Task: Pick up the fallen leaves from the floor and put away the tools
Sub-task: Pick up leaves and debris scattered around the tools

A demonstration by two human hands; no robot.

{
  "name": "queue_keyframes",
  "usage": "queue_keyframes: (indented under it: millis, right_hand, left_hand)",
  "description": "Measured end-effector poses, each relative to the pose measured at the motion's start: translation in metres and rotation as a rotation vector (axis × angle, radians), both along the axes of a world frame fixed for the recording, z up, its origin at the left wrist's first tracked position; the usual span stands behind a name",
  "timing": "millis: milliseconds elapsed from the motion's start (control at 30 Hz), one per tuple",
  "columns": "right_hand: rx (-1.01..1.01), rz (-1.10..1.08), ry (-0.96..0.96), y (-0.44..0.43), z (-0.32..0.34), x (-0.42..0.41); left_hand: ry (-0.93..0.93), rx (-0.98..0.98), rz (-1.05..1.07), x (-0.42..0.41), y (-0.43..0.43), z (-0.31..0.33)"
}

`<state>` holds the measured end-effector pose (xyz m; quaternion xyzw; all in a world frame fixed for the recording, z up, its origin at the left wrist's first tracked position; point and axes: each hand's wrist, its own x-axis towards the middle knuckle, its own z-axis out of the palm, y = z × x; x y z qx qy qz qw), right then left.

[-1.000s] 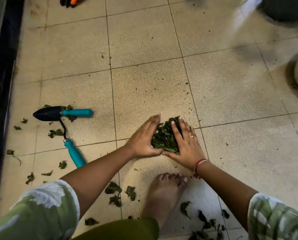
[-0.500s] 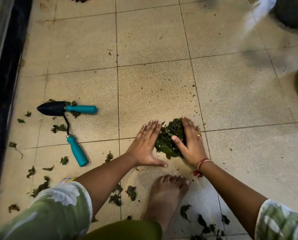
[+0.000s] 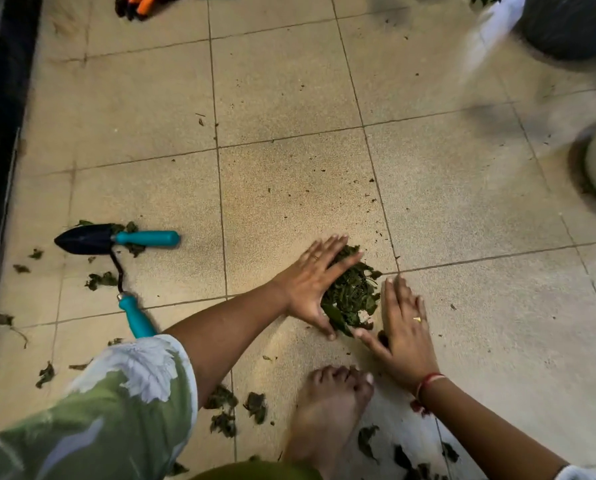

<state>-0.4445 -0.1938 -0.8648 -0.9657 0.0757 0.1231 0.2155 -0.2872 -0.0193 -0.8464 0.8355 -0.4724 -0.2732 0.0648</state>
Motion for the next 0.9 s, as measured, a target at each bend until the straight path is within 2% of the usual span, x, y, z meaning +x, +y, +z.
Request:
queue_keyframes:
  millis: [133, 233, 433, 567, 900]
  right_hand:
    - [0.195, -0.153, -0.101, 0.031, 0.004, 0.030]
    - [0.367, -0.294, -0.205, 0.051, 0.005, 0.047]
    - [0.557, -0.535, -0.326, 0.062, 0.002, 0.059]
    - [0.585, -0.586, -0.371, 0.059, 0.002, 0.061]
    - [0.440, -0.669, -0.377, 0.056, 0.004, 0.070]
  left_hand:
    - [0.056, -0.047, -0.005, -0.011, -0.013, -0.003]
    - [0.023, -0.088, 0.069, -0.024, -0.019, -0.008]
    - [-0.014, -0.110, 0.136, -0.031, -0.026, -0.008]
    - [0.026, -0.134, 0.201, -0.034, -0.031, -0.008]
    - [0.016, -0.274, 0.328, -0.039, -0.039, -0.013]
